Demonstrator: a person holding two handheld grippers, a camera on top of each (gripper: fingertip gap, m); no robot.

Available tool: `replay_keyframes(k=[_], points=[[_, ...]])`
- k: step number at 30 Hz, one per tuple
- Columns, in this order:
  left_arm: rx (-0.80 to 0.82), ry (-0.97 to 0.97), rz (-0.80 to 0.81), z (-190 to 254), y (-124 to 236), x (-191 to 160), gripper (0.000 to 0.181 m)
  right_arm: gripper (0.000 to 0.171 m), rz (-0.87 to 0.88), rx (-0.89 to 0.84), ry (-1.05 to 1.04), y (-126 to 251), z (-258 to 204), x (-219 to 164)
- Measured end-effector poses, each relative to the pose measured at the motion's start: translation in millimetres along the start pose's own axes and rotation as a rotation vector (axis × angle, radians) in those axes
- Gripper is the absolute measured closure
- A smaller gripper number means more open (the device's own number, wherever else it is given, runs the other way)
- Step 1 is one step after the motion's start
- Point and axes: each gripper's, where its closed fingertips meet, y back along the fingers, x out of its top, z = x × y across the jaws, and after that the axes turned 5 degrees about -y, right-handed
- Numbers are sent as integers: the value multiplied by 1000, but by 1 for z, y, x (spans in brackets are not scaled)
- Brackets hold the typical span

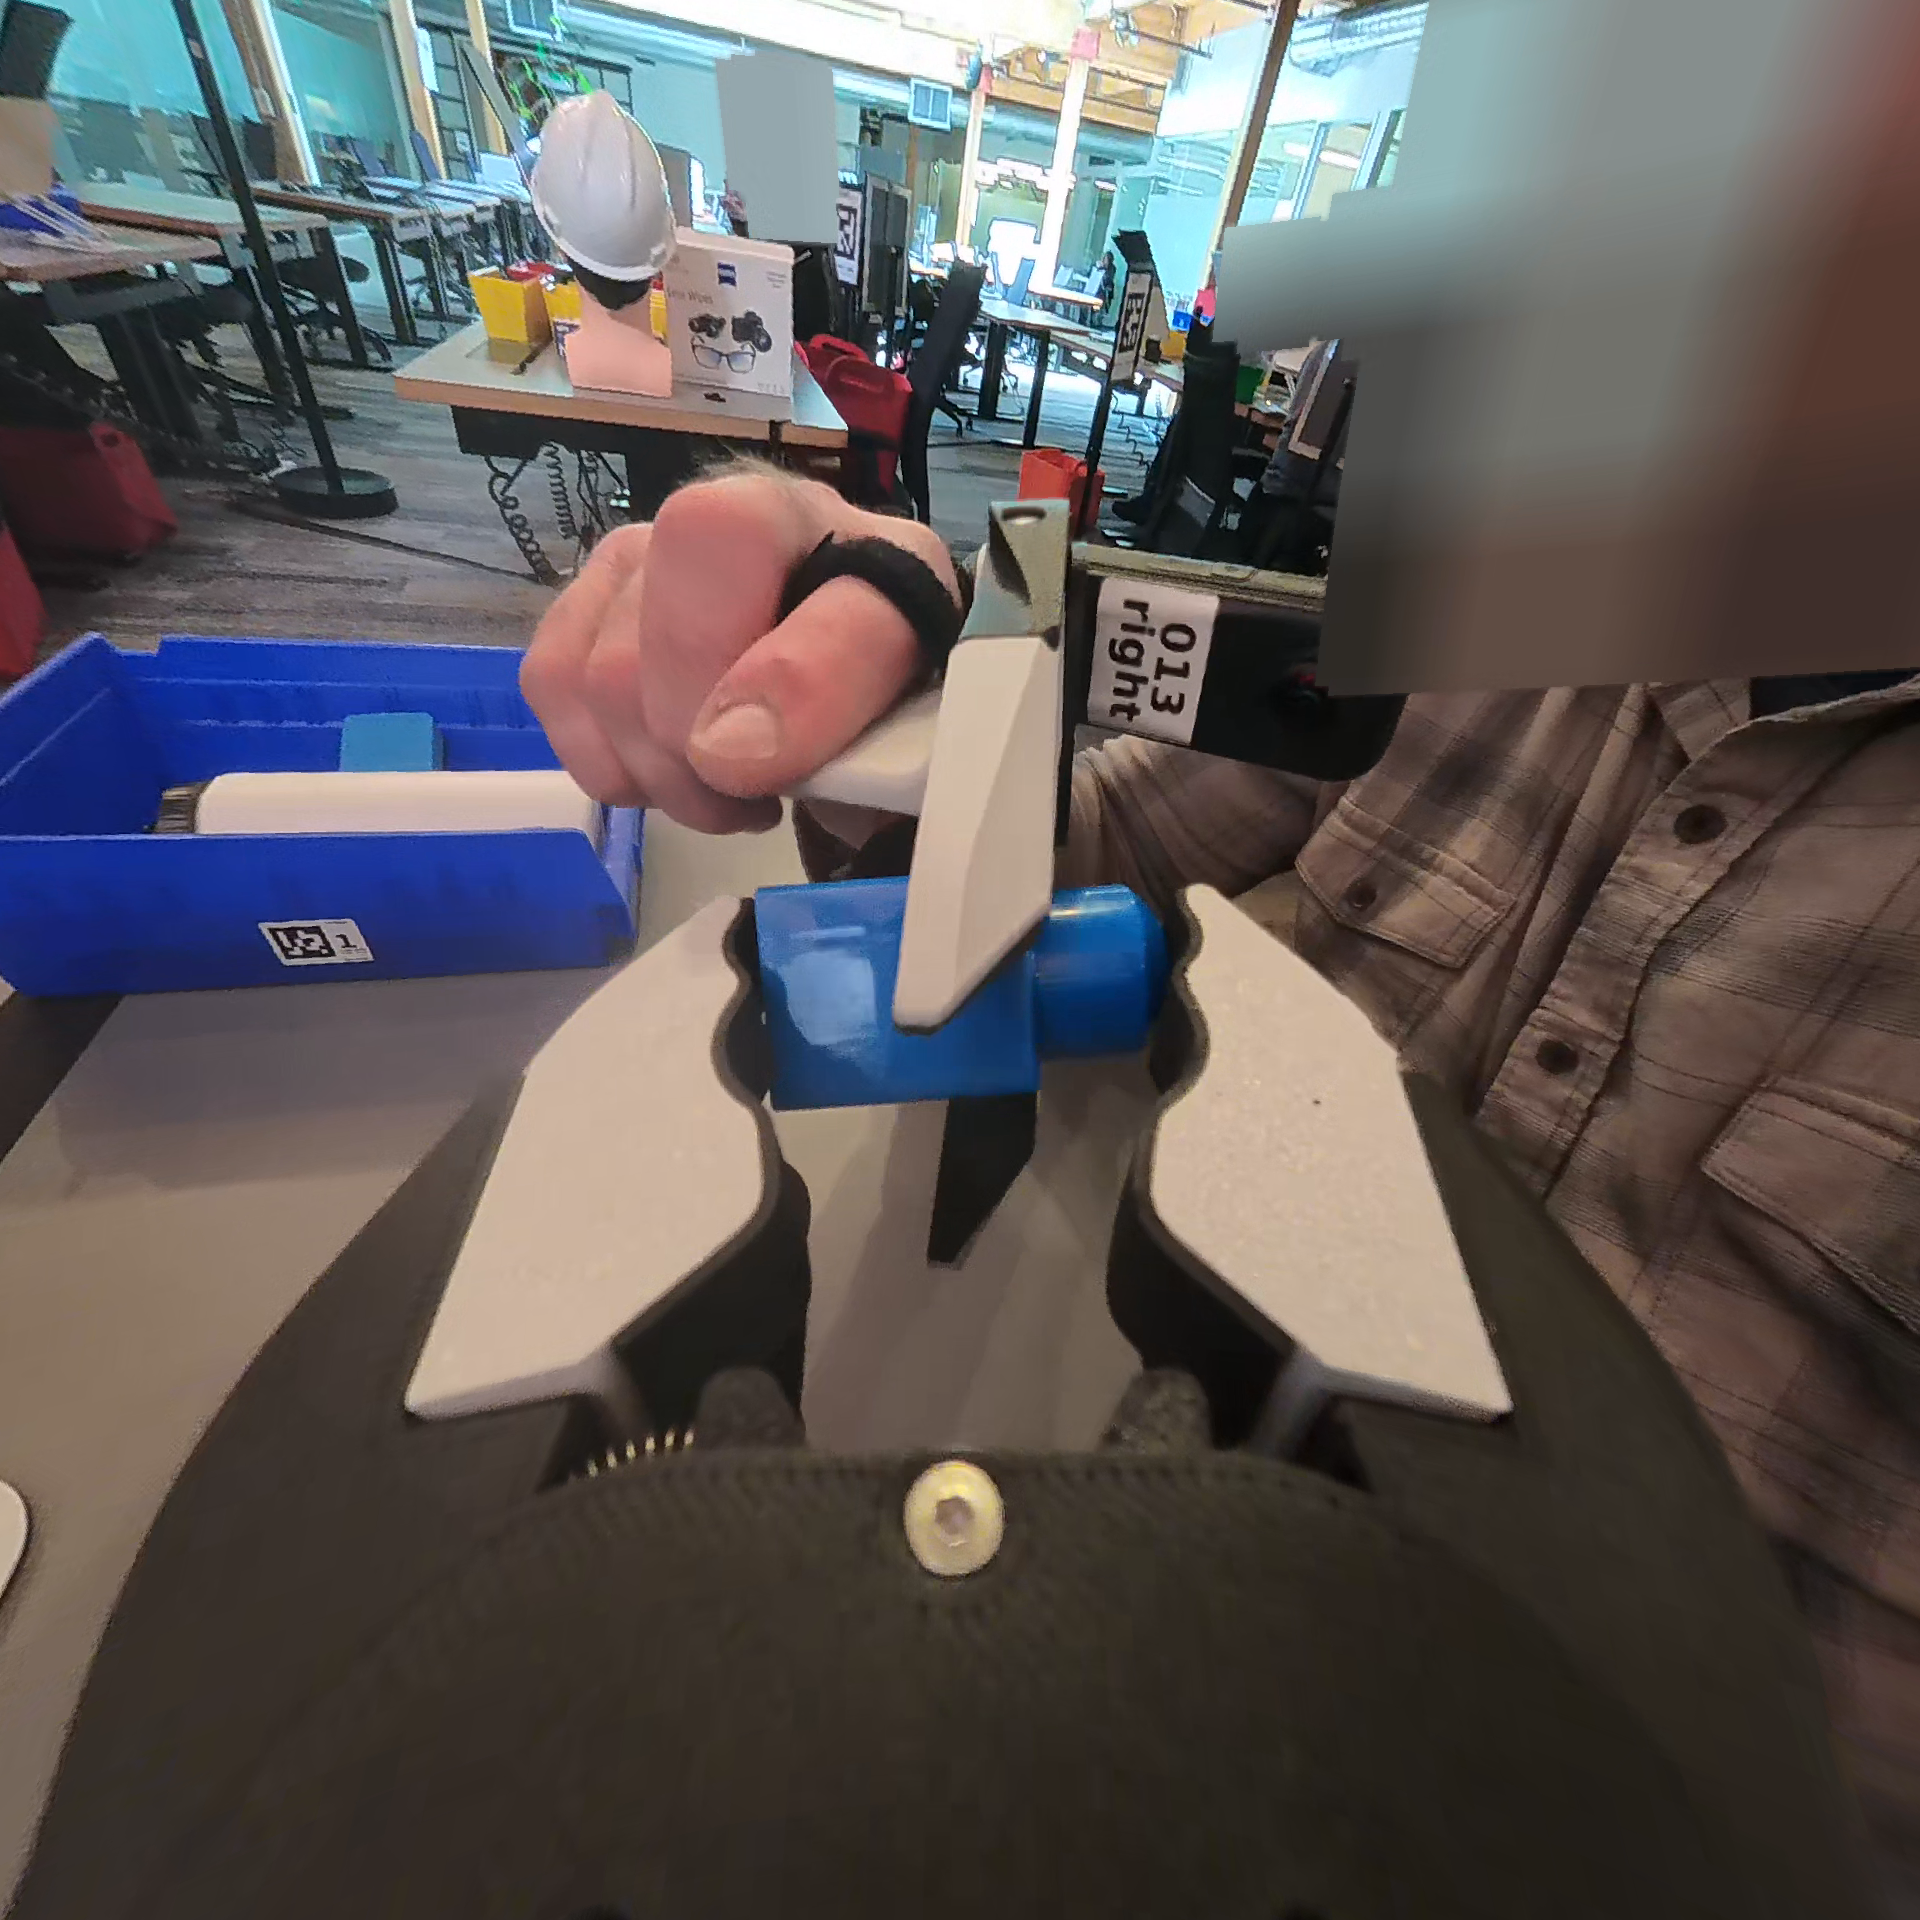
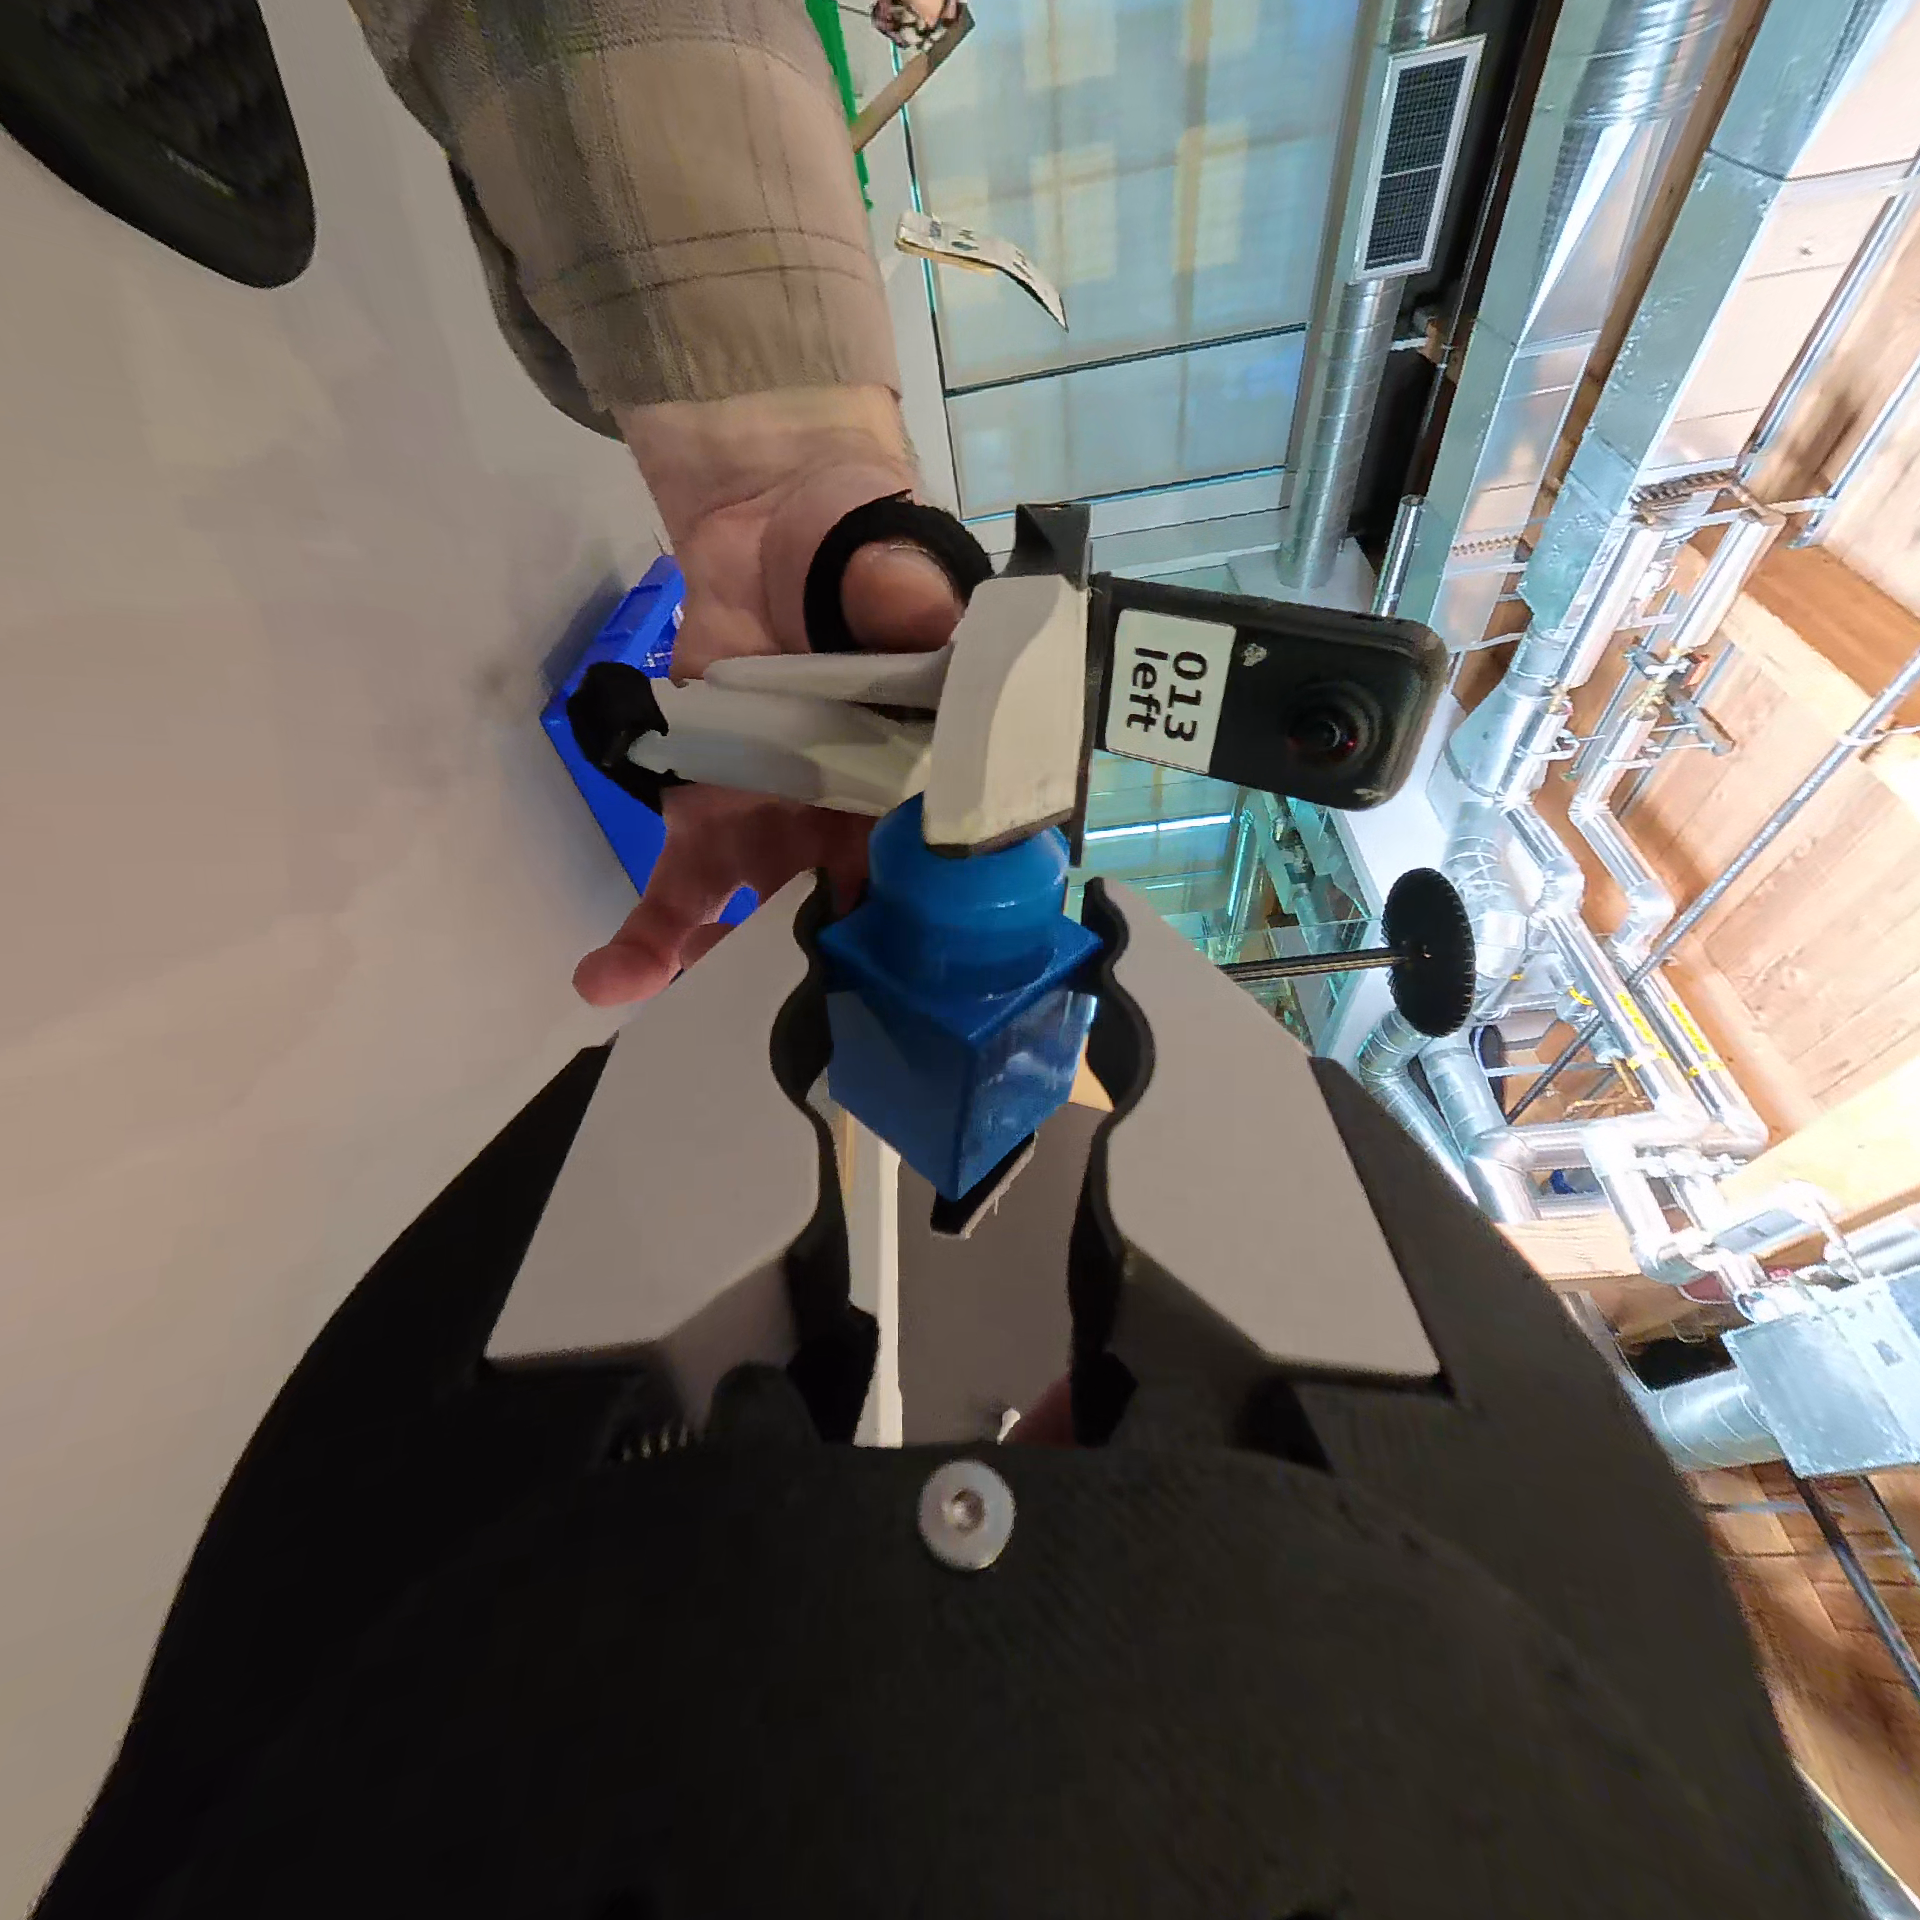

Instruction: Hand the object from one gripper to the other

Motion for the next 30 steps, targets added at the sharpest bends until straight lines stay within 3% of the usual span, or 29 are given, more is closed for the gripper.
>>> replay_keyframes(k=[7,16,20,23,27,30], points=[[-39,26,-9,5,0,-2,110,128,-14,24,-16,-3,-4,0],[215,50,216,-22,27,24,96,129,12,-263,-126,-4,37,-9],[313,12,282,-21,44,28,98,128,165,-221,-482,-3,44,0],[493,-160,231,-22,59,29,102,128,221,-80,-876,-5,47,-9],[760,-590,-88,-23,65,18,105,128,326,170,-1364,-2,42,-21],[894,-894,-324,-26,62,14,98,128,374,319,-1556,-1,34,-22]])
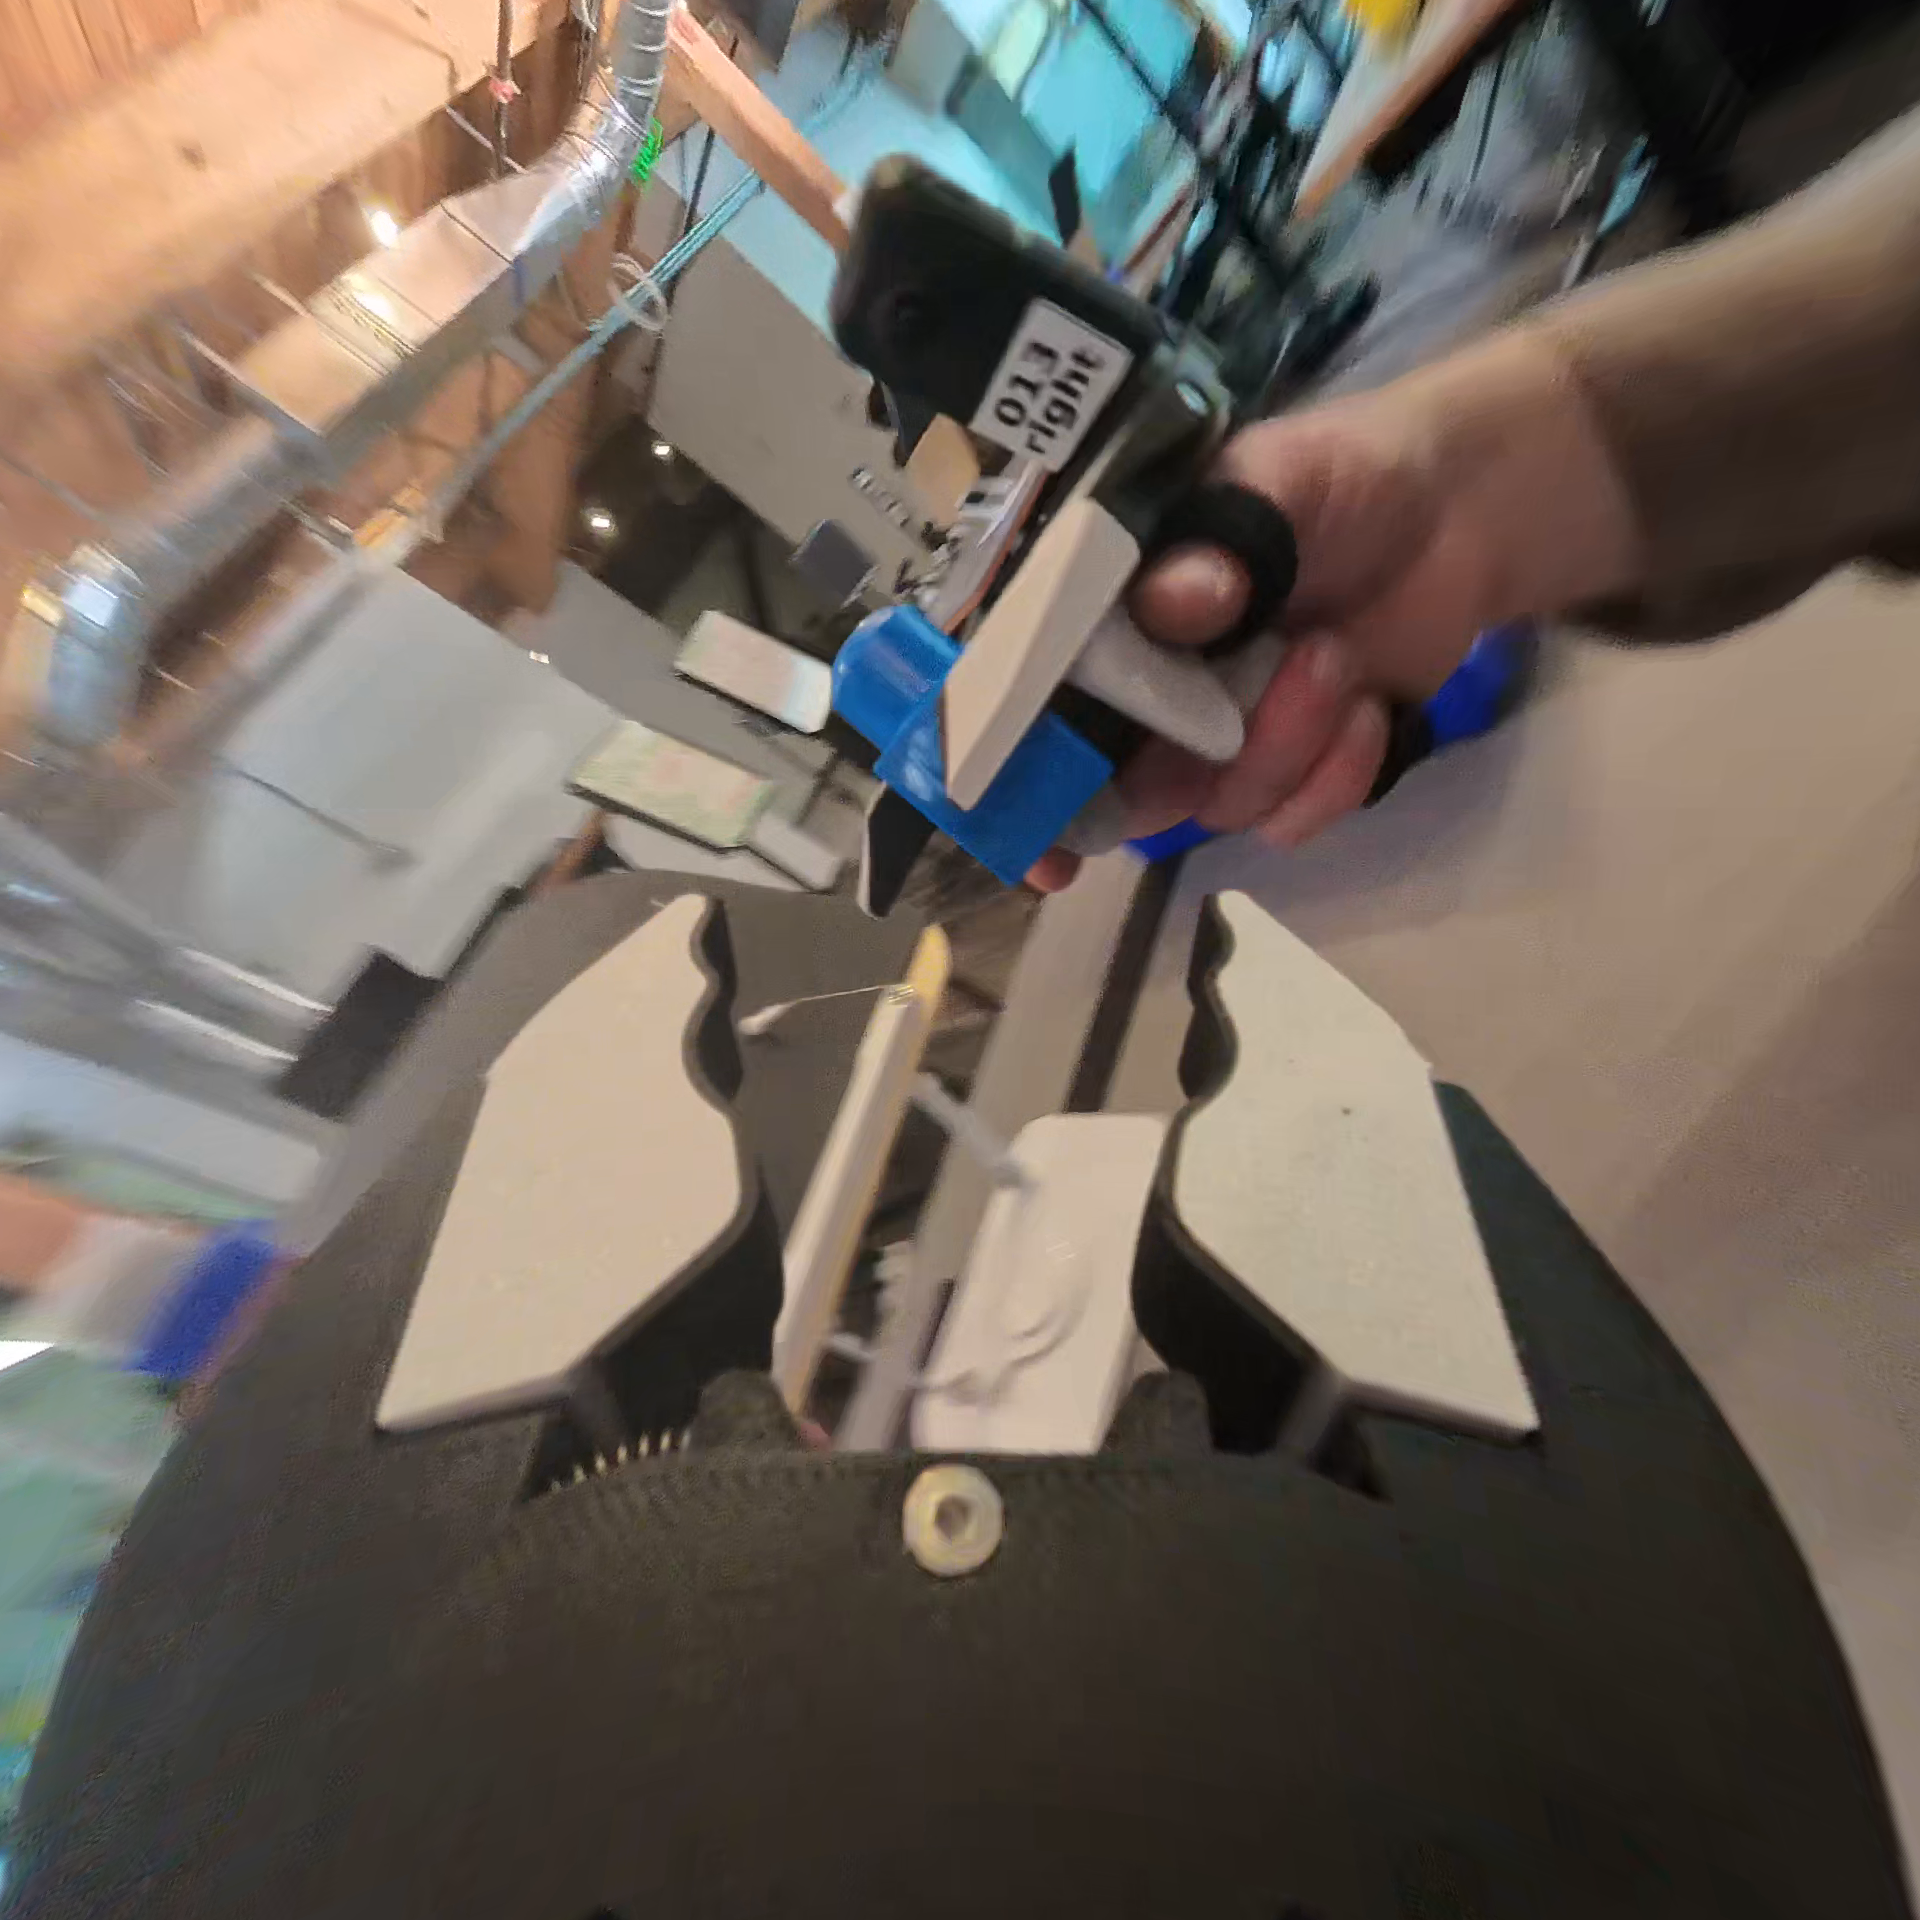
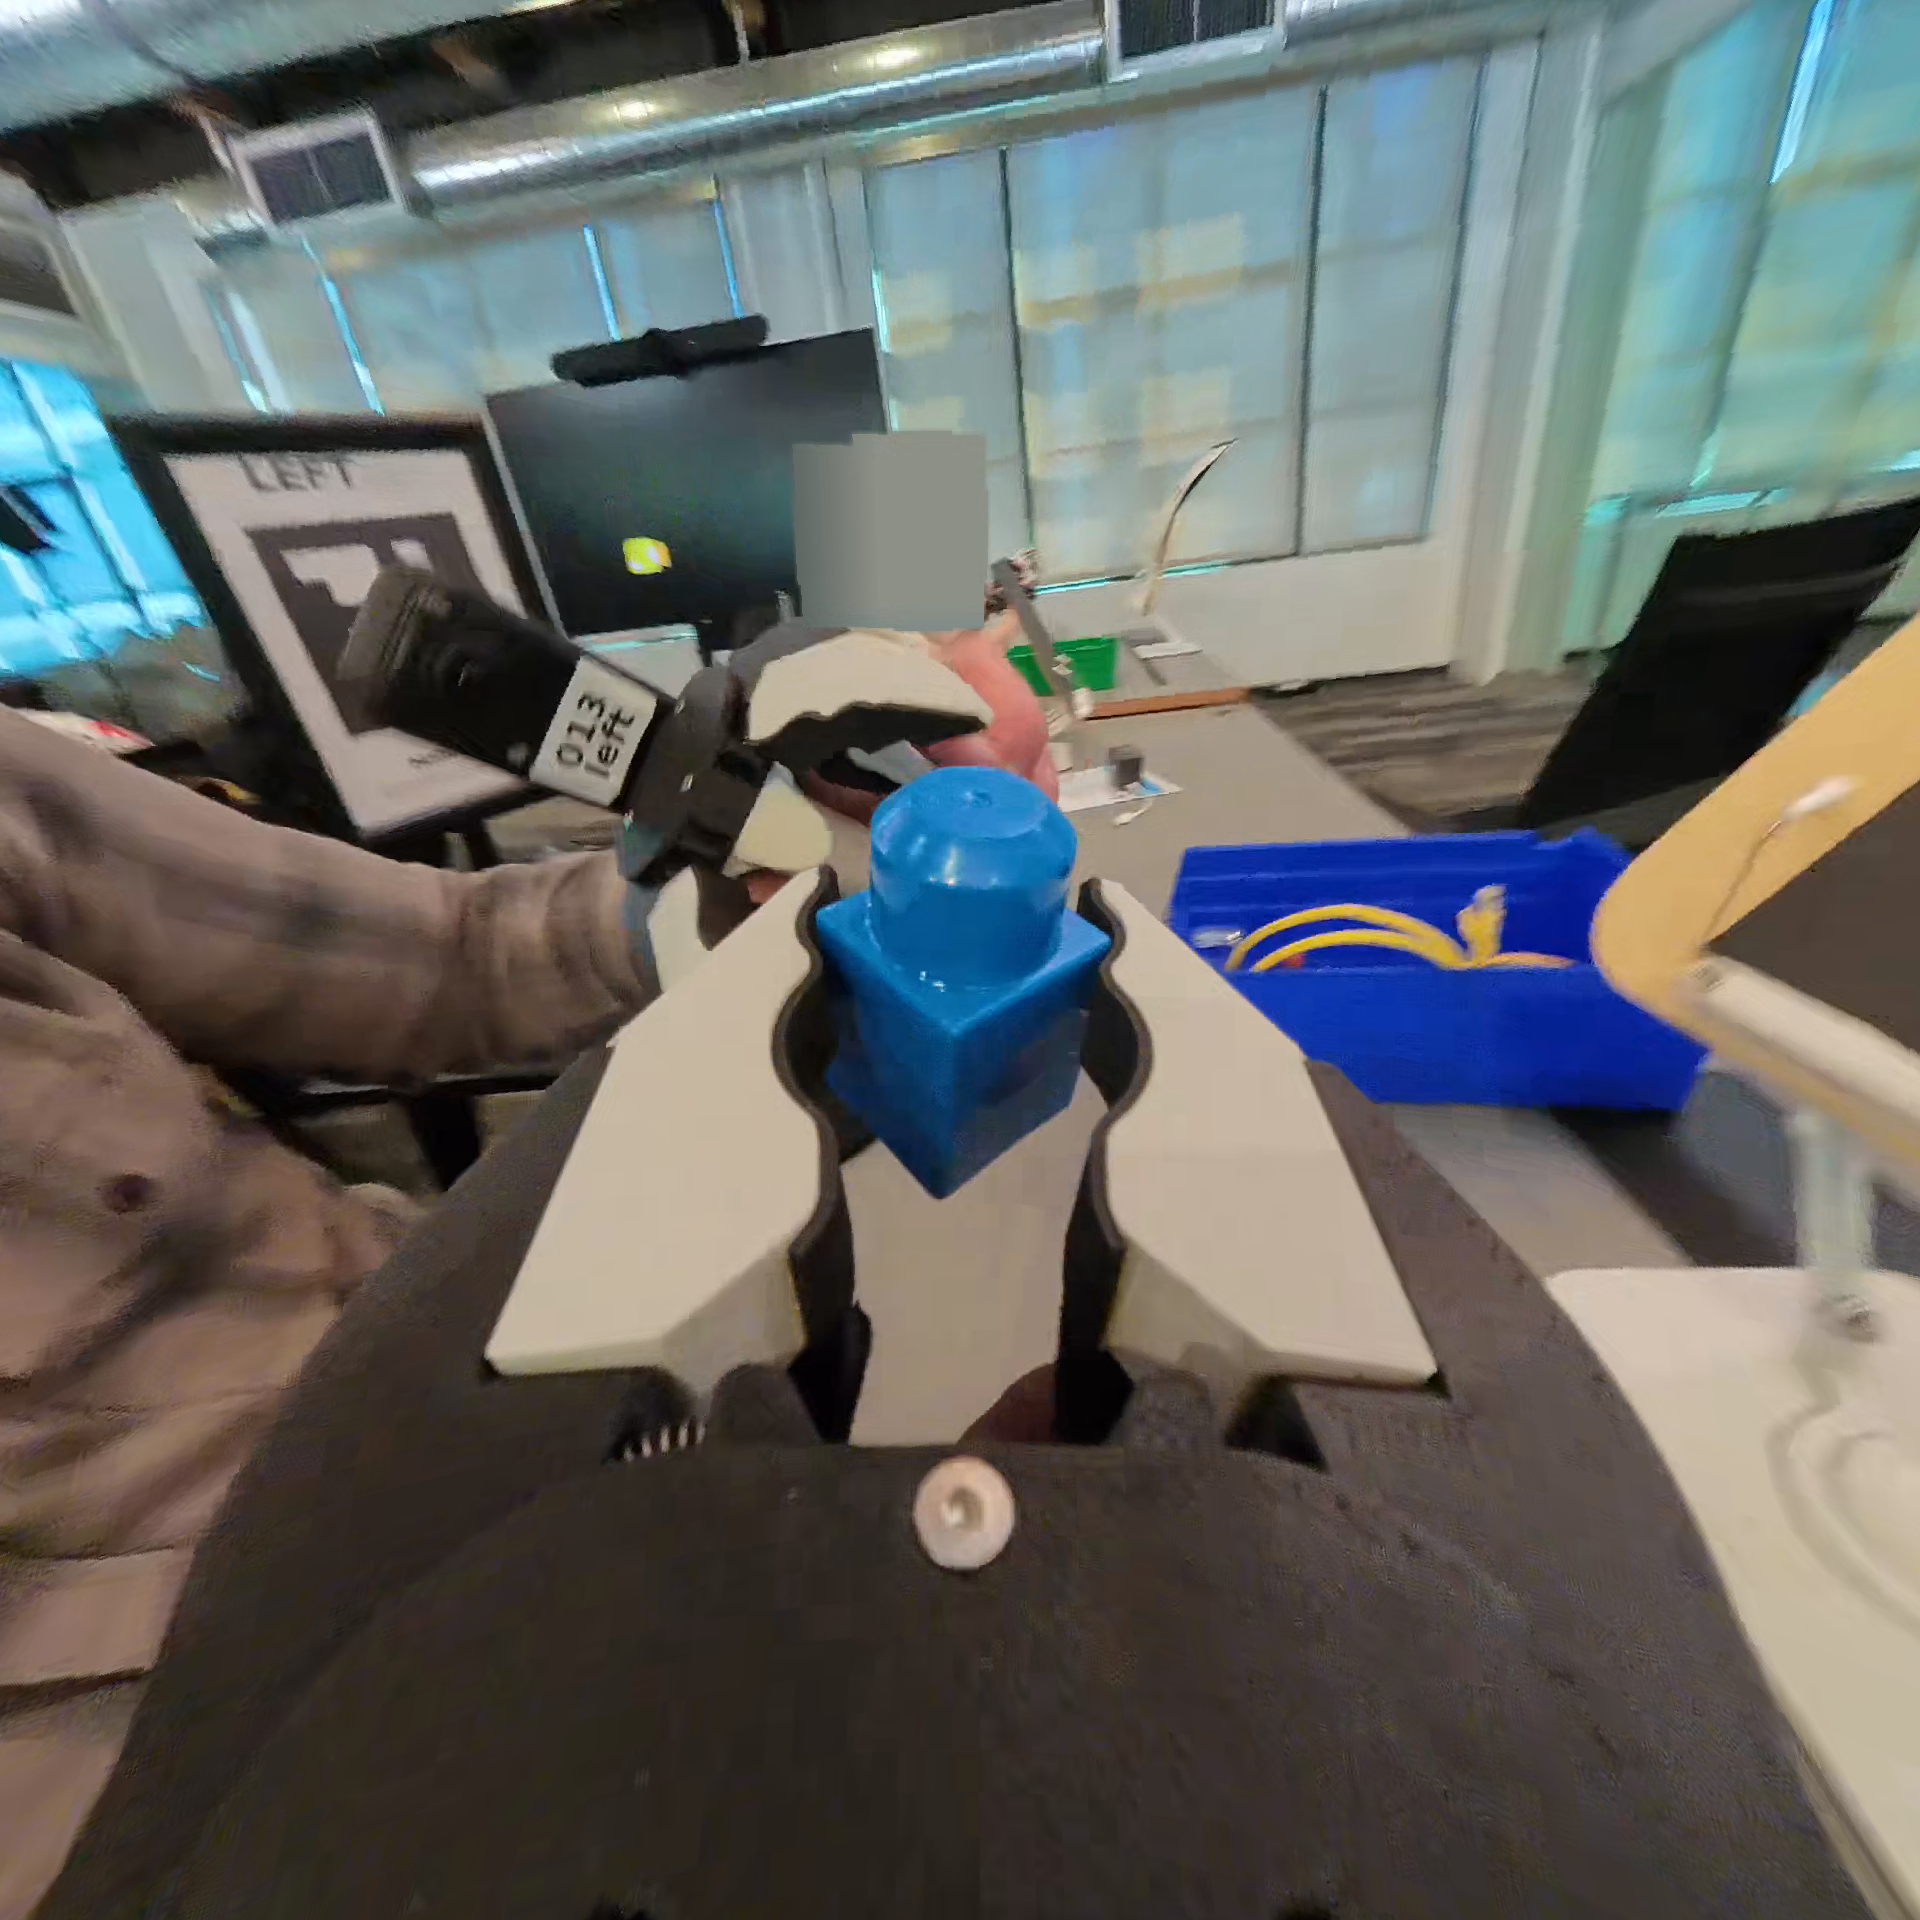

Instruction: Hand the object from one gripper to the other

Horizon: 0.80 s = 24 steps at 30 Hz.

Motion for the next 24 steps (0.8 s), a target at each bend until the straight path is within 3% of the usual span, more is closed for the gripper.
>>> replay_keyframes(k=[4,9,13,19,24], points=[[53,-354,-120,10,-15,-3,81,128,-84,88,-119,-7,-7,-20],[59,-533,-166,19,-31,-3,80,128,-198,142,-166,-18,-15,-48],[3,-564,-201,28,-37,-13,84,128,-210,163,-184,-21,-19,-53],[-10,-556,-182,32,-36,-13,109,128,-219,163,-181,-20,-19,-55],[-5,-540,-179,32,-35,-14,110,128,-211,173,-191,-21,-19,-56]])
